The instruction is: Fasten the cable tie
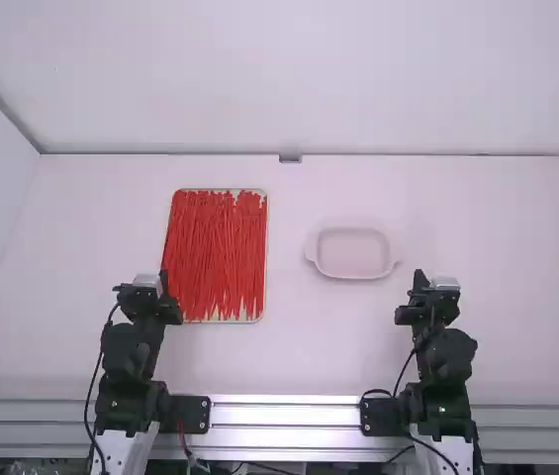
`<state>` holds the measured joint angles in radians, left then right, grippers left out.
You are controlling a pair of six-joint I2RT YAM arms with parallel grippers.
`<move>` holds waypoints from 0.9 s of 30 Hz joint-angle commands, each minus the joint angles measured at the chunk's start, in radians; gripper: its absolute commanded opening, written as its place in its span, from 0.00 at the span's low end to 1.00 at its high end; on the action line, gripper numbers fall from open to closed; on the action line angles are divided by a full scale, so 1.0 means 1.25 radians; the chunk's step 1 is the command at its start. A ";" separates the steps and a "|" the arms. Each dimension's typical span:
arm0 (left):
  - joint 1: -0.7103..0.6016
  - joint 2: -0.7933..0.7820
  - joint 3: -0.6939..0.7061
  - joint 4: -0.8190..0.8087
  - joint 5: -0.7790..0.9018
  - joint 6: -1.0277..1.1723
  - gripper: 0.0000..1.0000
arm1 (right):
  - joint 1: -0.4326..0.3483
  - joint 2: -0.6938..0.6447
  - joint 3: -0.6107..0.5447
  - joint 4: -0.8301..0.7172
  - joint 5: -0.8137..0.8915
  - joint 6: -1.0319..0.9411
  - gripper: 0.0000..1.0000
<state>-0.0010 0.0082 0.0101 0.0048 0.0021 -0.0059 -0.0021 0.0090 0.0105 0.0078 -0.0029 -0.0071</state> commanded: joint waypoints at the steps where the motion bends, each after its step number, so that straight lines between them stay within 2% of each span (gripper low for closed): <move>1: 0.000 0.000 0.000 0.000 0.000 0.000 0.00 | 0.000 0.000 0.000 -0.001 0.003 0.004 0.00; 14: -0.003 0.055 0.057 -0.038 0.004 -0.005 0.08 | 0.005 0.057 0.051 -0.020 -0.002 0.006 0.08; 27: -0.009 0.277 0.246 -0.172 0.030 -0.017 0.27 | 0.046 0.262 0.229 -0.113 0.018 0.010 0.27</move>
<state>-0.0040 0.3092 0.2607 -0.1967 0.0177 -0.0174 0.0444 0.2939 0.2352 -0.1246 0.0120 -0.0013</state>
